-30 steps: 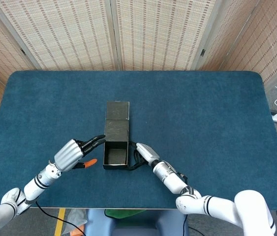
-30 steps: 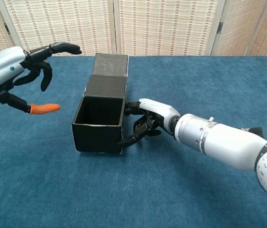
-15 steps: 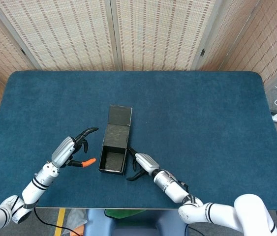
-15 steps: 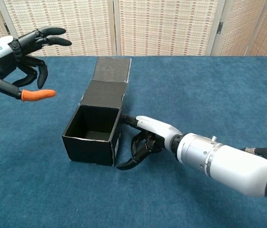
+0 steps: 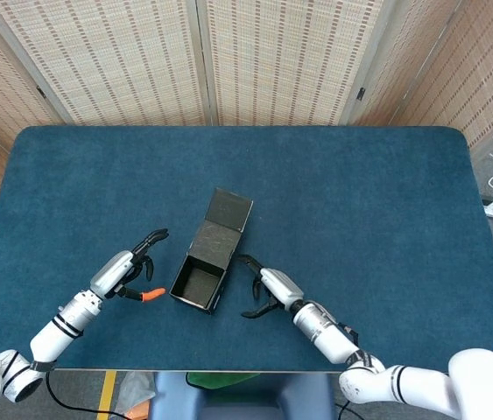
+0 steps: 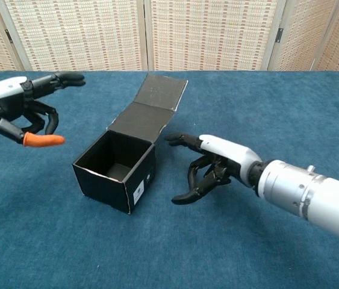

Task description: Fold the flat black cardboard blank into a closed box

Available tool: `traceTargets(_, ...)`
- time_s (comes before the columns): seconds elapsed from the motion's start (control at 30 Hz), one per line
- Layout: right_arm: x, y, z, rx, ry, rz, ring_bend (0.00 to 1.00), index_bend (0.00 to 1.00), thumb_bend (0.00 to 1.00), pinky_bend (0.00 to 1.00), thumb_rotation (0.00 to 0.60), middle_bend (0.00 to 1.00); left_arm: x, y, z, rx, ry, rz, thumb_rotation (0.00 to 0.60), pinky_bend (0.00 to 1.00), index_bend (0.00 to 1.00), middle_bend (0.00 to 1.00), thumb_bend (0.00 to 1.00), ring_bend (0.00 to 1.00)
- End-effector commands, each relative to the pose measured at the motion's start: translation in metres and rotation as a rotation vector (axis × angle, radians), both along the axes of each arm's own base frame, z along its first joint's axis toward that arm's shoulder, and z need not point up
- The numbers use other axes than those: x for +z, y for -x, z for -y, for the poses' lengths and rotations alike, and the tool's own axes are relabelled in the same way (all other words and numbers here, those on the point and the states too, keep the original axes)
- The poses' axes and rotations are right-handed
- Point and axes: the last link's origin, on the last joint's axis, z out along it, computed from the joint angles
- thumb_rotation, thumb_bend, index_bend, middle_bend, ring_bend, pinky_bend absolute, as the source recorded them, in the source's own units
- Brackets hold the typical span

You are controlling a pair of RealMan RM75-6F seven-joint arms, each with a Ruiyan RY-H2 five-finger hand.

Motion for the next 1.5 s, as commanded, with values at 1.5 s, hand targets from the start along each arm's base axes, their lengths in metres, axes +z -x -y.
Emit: traceTargets(1.5,0.124,0.012,0.011,-0.106,0.114,0.119,0.58,0.0,0.0,1.0,0.6,0.18,-0.081,0.004,-0.027,0.2,0.379,0.068,0.6,0.91,0.29,0.29,0.24,0.58)
